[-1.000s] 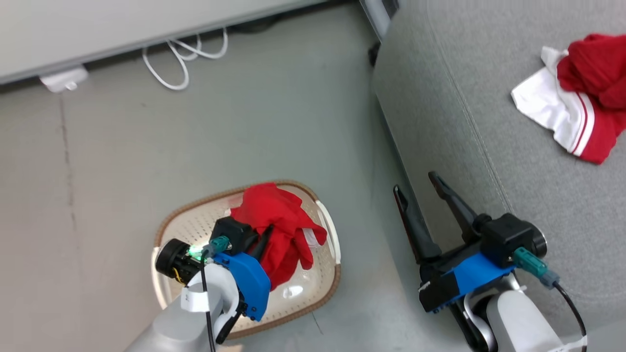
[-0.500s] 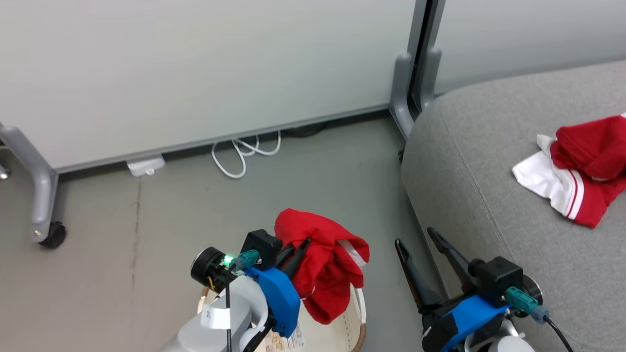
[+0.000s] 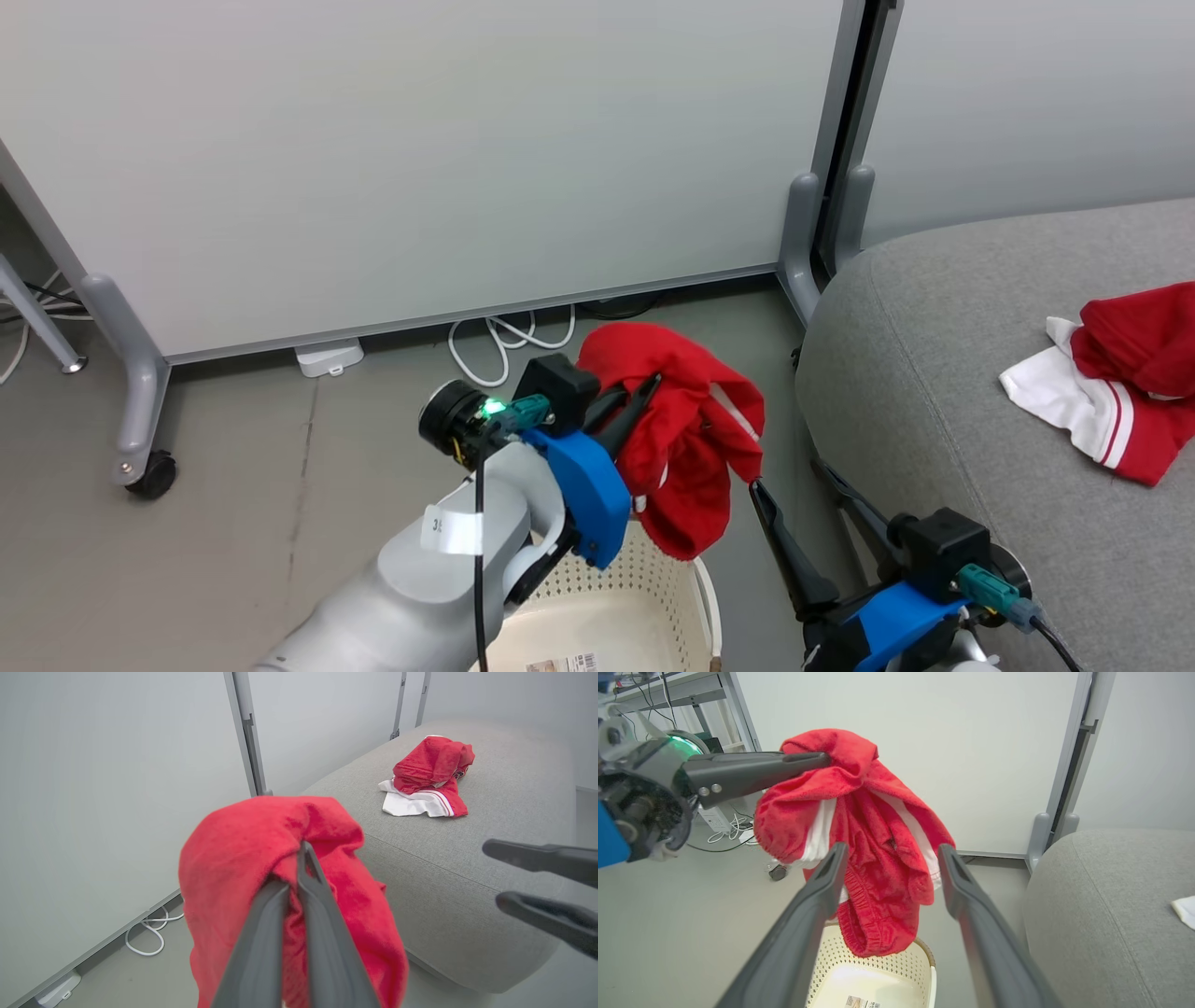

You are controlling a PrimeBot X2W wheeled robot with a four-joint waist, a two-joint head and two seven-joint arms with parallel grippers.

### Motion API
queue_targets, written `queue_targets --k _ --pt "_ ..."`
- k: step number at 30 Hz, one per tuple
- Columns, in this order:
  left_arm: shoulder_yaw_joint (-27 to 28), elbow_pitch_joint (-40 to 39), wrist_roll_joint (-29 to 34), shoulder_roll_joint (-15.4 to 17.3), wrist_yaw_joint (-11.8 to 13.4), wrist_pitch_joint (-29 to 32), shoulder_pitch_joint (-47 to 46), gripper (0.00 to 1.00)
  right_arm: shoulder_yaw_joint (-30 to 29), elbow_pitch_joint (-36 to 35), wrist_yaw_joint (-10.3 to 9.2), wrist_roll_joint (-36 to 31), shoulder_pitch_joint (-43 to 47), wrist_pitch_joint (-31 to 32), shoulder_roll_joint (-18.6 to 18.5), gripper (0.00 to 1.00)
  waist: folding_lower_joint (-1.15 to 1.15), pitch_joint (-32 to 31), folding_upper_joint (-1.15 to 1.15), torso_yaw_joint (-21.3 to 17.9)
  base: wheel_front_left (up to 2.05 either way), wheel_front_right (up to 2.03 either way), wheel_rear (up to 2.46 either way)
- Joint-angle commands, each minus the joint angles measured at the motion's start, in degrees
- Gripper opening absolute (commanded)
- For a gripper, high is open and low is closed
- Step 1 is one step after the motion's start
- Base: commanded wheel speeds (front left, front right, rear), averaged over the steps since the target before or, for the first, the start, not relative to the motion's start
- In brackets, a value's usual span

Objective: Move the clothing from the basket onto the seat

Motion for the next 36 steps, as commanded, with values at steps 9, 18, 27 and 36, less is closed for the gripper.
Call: queue_targets --k 9,18,27,36 --pt "-1.0 -1.9 -2.6 -0.5 -0.1 2.7 -4.7 0.00 -0.5 -0.4 0.01 0.1 1.6 0.5 0.3 1.00 0.01 -0.9 -0.01 1.0 0.00 0.00 0.00" --pt "-1.5 -2.2 -3.3 -0.7 -0.1 2.8 -5.2 0.00 -0.2 -0.6 0.01 0.2 1.8 0.6 0.5 1.00 0.01 -1.1 -0.01 1.6 0.00 0.00 0.00" --pt "-1.7 -2.1 -3.5 -0.7 0.1 2.2 -5.4 0.00 2.6 1.9 0.01 -1.6 -1.4 0.4 -0.4 1.00 0.01 -0.5 -0.01 1.5 0.00 0.00 0.00" --pt "-2.1 -2.6 -3.9 -1.1 0.3 2.5 -5.5 0.00 5.6 12.7 0.01 -3.9 -10.2 -3.1 0.4 1.00 0.01 0.6 -0.01 1.6 0.00 0.00 0.00"
